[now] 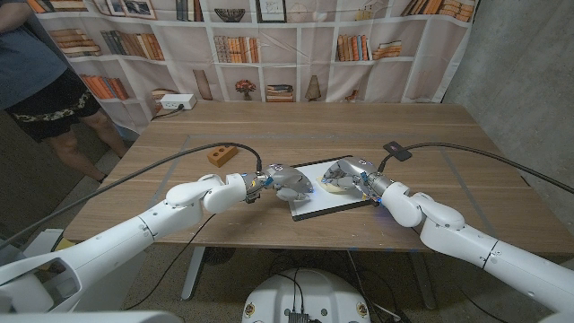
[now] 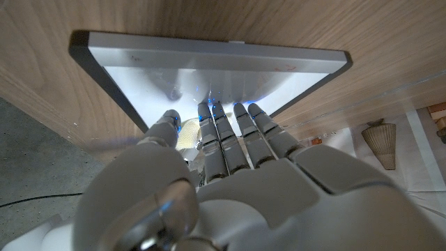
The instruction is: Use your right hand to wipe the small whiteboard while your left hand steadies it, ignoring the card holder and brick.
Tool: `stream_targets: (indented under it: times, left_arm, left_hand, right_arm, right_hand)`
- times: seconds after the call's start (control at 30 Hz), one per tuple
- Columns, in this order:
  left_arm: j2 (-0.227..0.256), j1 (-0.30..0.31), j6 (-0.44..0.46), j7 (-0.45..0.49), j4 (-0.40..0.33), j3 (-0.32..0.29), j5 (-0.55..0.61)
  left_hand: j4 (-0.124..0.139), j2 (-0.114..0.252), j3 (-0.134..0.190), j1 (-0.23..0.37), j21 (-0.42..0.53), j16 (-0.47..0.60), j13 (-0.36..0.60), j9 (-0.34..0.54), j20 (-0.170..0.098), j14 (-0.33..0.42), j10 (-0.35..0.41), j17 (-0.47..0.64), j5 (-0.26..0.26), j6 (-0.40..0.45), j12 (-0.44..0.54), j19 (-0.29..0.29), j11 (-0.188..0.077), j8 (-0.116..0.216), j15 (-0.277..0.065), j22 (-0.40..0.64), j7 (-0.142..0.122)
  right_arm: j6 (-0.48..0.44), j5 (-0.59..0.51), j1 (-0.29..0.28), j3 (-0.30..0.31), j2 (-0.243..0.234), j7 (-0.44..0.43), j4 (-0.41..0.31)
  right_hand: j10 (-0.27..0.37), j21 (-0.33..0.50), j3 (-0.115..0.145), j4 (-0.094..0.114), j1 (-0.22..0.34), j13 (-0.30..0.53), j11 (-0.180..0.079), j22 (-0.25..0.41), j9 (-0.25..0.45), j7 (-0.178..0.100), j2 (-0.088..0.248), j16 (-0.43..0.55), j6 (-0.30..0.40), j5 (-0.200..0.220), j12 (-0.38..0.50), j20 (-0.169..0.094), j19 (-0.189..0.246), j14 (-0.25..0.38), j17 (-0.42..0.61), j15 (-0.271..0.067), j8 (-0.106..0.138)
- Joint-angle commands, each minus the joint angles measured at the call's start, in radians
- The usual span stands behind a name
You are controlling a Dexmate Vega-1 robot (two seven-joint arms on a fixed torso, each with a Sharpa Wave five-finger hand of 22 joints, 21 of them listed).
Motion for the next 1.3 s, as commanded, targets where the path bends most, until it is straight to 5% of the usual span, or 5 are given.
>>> stream_targets:
  times: [0.03,1.1,1.3]
  left_arm:
    - [-0.001,0.004,-0.001,-0.012,-0.004,0.006,-0.008]
    - [0.007,-0.002,-0.020,-0.019,0.017,-0.002,-0.031]
    - [0.000,-0.014,-0.032,-0.013,0.036,0.001,-0.032]
  left_hand:
    - [0.000,-0.004,0.007,-0.002,0.005,0.005,0.003,0.003,-0.039,0.009,0.005,0.003,-0.001,0.005,0.000,0.008,0.004,-0.002,-0.084,0.002,-0.003]
    - [-0.002,-0.008,0.013,-0.002,0.005,0.004,0.003,0.003,-0.039,0.011,0.004,0.003,-0.003,0.004,-0.002,0.010,0.004,-0.004,-0.083,0.002,-0.002]
    - [-0.002,-0.008,0.014,-0.002,0.005,0.003,0.003,0.003,-0.038,0.010,0.003,0.003,-0.003,0.004,-0.003,0.009,0.005,-0.004,-0.083,0.002,-0.002]
  right_arm:
    - [-0.005,0.003,-0.017,0.000,-0.005,0.107,0.001]
    - [-0.178,-0.094,0.189,-0.030,0.082,0.101,0.208]
    - [-0.200,-0.076,0.189,-0.037,0.075,0.106,0.206]
  right_hand:
    - [0.007,0.005,0.018,-0.007,-0.003,0.003,0.007,0.003,0.002,0.002,0.007,0.006,0.004,0.005,0.007,-0.126,0.012,0.004,0.002,-0.003,0.003]
    - [0.006,0.008,0.023,-0.006,-0.010,0.004,0.005,0.003,0.001,0.001,0.005,0.001,0.005,0.004,0.007,-0.127,0.004,-0.001,-0.001,-0.003,0.002]
    - [0.006,0.008,0.025,-0.007,-0.010,0.003,0.006,0.002,0.001,0.000,0.004,0.001,0.005,0.004,0.007,-0.127,0.003,-0.001,-0.002,-0.003,0.002]
